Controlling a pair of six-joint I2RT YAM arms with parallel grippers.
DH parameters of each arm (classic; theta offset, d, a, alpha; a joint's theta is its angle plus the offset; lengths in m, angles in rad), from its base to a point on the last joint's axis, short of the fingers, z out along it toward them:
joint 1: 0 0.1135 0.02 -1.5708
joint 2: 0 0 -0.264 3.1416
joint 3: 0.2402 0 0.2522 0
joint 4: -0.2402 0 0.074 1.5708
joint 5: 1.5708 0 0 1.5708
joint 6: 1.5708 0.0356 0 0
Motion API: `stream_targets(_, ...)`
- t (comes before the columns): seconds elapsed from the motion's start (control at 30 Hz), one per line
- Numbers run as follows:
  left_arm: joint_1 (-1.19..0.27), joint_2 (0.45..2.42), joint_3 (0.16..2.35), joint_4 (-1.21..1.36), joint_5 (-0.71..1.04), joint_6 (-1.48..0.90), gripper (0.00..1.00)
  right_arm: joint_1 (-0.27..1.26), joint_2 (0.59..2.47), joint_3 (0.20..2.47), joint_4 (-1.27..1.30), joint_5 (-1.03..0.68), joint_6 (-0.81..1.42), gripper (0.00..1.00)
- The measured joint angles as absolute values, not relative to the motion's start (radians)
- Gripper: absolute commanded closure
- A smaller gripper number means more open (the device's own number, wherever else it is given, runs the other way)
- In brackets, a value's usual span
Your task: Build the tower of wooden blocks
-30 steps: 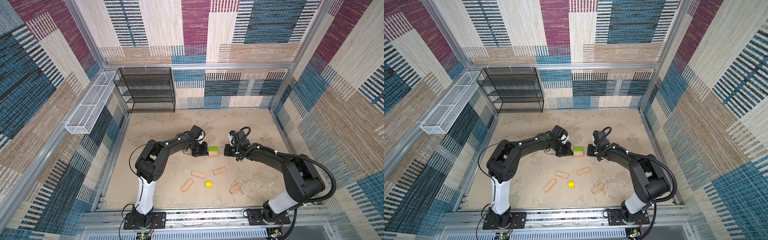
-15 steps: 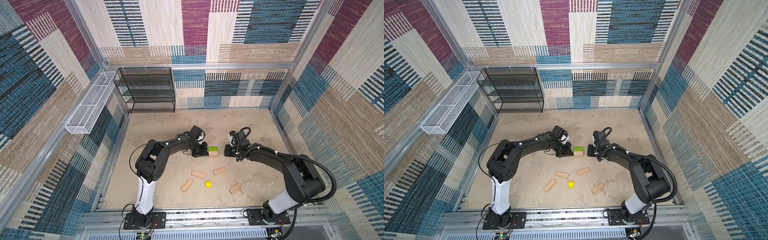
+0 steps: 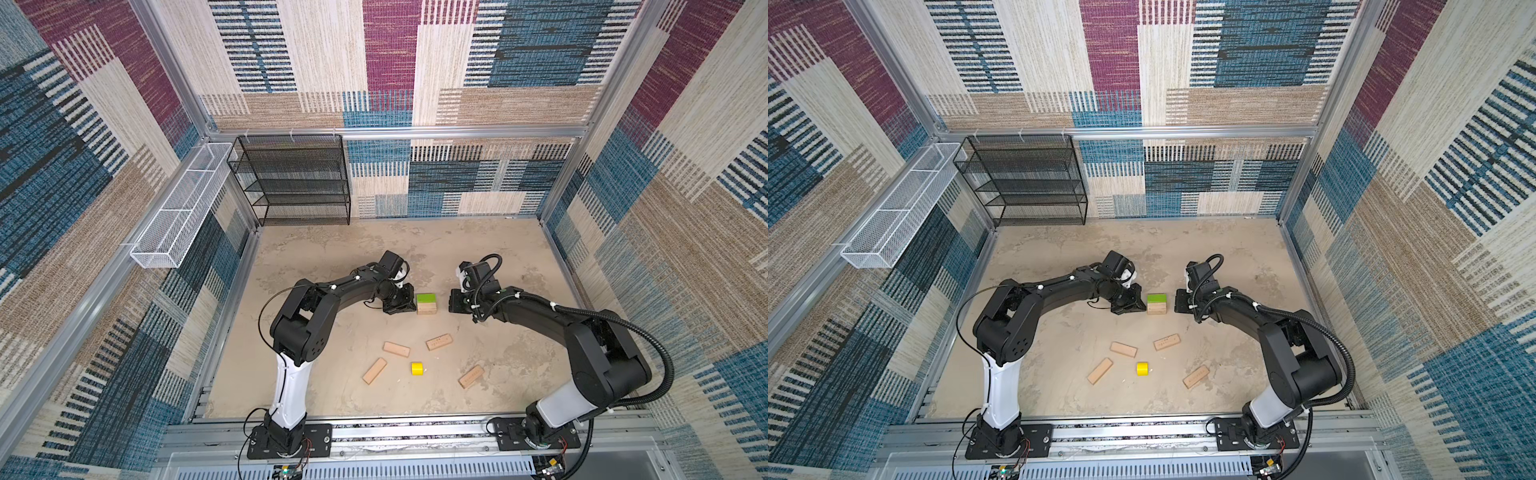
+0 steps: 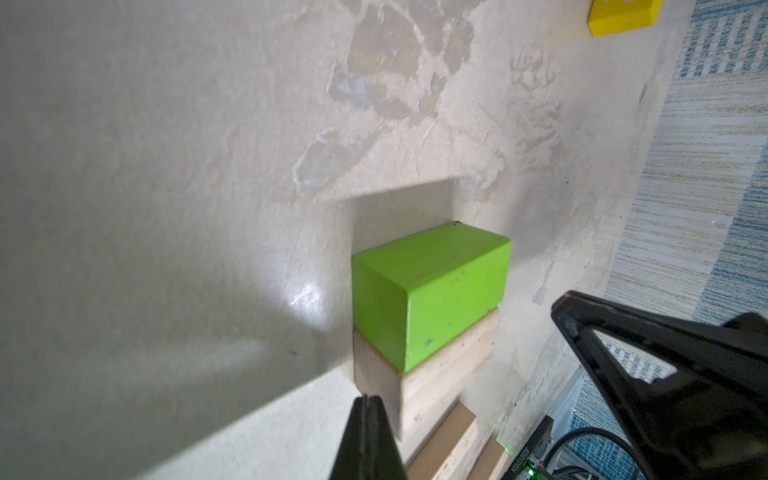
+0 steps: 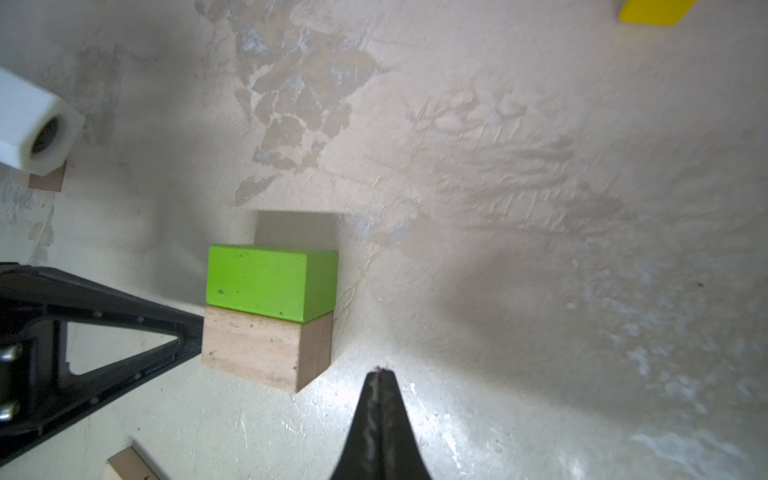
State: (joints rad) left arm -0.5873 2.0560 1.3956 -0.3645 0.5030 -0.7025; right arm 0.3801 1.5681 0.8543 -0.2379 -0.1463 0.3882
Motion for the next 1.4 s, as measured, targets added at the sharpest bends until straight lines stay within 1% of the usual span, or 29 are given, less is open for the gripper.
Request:
stream_targets(0.13, -0.573, 2.018, 1.39, -0.372, 0.499, -0.695, 0.86, 0.381, 1.551, 0.855, -0.253, -0.144, 0.388, 1.0)
stream_targets(0.2, -0.568, 1.993, 1.39, -0.377, 0.488, -0.683, 0.85, 0.381, 1.54, 0.858, -0.259, -0.129, 0.388, 1.0)
stream_targets(0.37, -0.561, 1.924, 1.425, -0.445, 0.4, -0.621, 0.82, 0.381, 1.52, 0.871, -0.266, -0.121, 0.384, 0.99)
stream_targets(0.5, -0.561, 1.851, 1.458, -0.52, 0.301, -0.546, 0.81, 0.381, 1.501, 0.888, -0.284, -0.102, 0.375, 0.97)
stream_targets(0.67, -0.556, 1.757, 1.496, -0.611, 0.121, -0.462, 0.8, 0.381, 1.455, 0.925, -0.314, -0.056, 0.338, 0.95)
stream_targets(0.83, -0.552, 1.671, 1.498, -0.669, -0.036, -0.377, 0.78, 0.381, 1.374, 0.958, -0.312, 0.006, 0.284, 0.88)
stream_targets(0.87, -0.552, 1.657, 1.497, -0.675, -0.058, -0.363, 0.78, 0.381, 1.353, 0.958, -0.311, 0.016, 0.274, 0.83)
stream_targets(0.9, -0.552, 1.642, 1.494, -0.681, -0.077, -0.349, 0.78, 0.381, 1.331, 0.958, -0.31, 0.03, 0.265, 0.81)
stream_targets(0.97, -0.552, 1.618, 1.487, -0.691, -0.11, -0.333, 0.78, 0.381, 1.279, 0.952, -0.291, 0.054, 0.242, 0.52)
stream_targets(1.0, -0.552, 1.607, 1.483, -0.693, -0.126, -0.326, 0.78, 0.381, 1.259, 0.948, -0.278, 0.062, 0.241, 0.41)
stream_targets(1.07, -0.552, 1.588, 1.475, -0.696, -0.145, -0.311, 0.78, 0.381, 1.22, 0.934, -0.257, 0.077, 0.217, 0.39)
stream_targets(1.23, -0.552, 1.545, 1.453, -0.698, -0.15, -0.286, 0.77, 0.381, 1.162, 0.915, -0.223, 0.086, 0.152, 0.38)
stream_targets(1.4, -0.551, 1.455, 1.367, -0.64, -0.046, -0.224, 0.74, 0.381, 1.124, 0.915, -0.204, 0.025, 0.044, 0.37)
